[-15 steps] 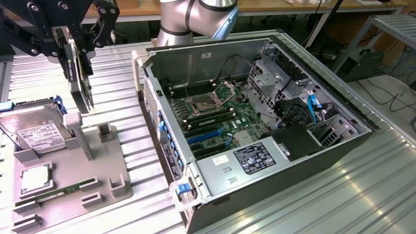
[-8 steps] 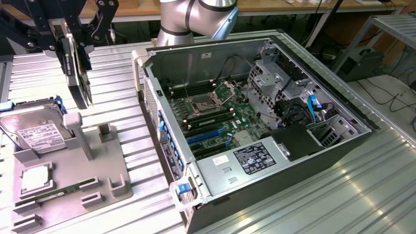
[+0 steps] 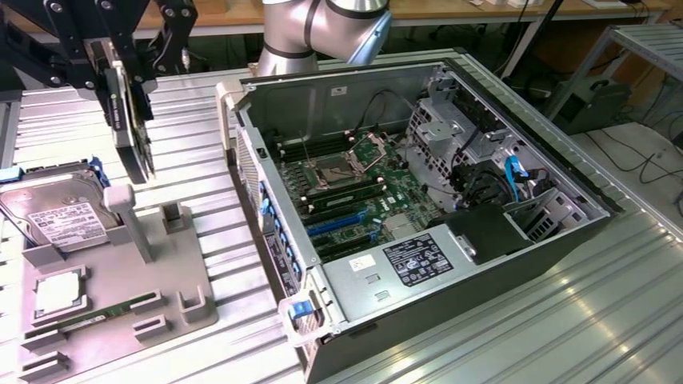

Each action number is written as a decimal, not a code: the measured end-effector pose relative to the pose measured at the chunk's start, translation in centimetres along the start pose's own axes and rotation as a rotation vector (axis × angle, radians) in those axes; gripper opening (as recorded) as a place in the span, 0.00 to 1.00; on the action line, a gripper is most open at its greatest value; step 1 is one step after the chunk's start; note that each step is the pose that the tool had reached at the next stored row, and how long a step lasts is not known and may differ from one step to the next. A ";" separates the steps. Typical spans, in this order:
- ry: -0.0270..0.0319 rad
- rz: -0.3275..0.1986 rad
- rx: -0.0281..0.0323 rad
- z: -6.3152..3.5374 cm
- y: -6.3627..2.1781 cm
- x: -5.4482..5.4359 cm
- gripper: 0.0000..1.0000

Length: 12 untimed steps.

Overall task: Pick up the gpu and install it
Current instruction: 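Pick up the gpu and move the gpu toward the slot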

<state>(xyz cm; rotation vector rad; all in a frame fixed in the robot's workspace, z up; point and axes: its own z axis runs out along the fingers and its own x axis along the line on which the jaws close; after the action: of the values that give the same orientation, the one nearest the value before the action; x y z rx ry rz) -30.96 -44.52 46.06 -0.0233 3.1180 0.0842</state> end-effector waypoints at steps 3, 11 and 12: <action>-0.0018 0.000 0.0039 0.14 -0.02 0.0 0.28; -0.0018 -0.001 0.0398 0.16 -0.02 -0.5 0.28; -0.0018 -0.001 0.0397 0.17 -0.02 -0.7 0.28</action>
<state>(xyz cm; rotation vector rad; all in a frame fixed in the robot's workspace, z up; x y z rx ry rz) -30.24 -44.53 45.91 -0.0242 3.1169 0.0223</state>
